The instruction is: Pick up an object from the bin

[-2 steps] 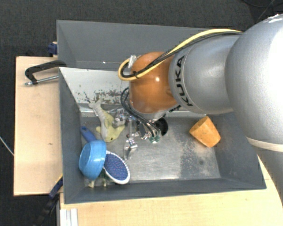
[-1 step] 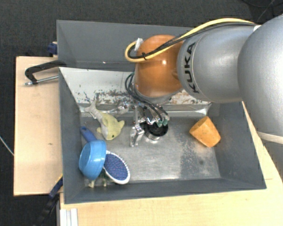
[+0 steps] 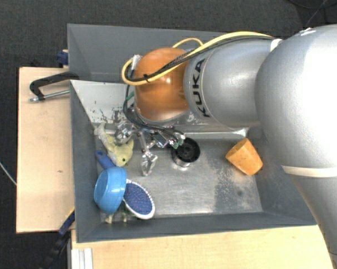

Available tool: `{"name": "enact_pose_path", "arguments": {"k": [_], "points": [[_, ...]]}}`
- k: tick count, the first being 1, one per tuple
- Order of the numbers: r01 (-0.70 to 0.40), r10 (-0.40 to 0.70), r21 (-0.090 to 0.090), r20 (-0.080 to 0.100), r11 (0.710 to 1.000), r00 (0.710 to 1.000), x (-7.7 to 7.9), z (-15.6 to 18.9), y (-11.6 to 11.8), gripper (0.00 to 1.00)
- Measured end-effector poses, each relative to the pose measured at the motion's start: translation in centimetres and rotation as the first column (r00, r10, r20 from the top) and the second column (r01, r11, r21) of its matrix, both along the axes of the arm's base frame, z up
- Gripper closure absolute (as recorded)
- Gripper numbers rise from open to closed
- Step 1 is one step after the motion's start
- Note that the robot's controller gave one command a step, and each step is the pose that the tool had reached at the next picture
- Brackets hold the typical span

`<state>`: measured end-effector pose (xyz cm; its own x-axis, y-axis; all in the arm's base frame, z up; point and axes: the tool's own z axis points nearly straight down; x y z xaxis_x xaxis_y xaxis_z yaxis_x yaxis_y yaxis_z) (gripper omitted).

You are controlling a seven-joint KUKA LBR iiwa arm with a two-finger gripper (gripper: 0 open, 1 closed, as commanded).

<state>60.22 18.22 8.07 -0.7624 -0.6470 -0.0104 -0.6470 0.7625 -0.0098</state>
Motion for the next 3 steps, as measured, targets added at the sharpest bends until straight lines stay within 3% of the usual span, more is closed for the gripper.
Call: {"name": "enact_pose_path", "arguments": {"k": [1,2,3], "points": [[-0.229,0.229,-0.007,0.01,0.973,0.973,-0.4,0.8,2.4,0.0],[-0.231,0.231,0.0,0.015,0.973,0.973,-0.4,0.9,2.7,1.0],[-0.228,0.228,0.005,0.002,0.974,0.974,-1.4,13.9,3.9,1.0]]}}
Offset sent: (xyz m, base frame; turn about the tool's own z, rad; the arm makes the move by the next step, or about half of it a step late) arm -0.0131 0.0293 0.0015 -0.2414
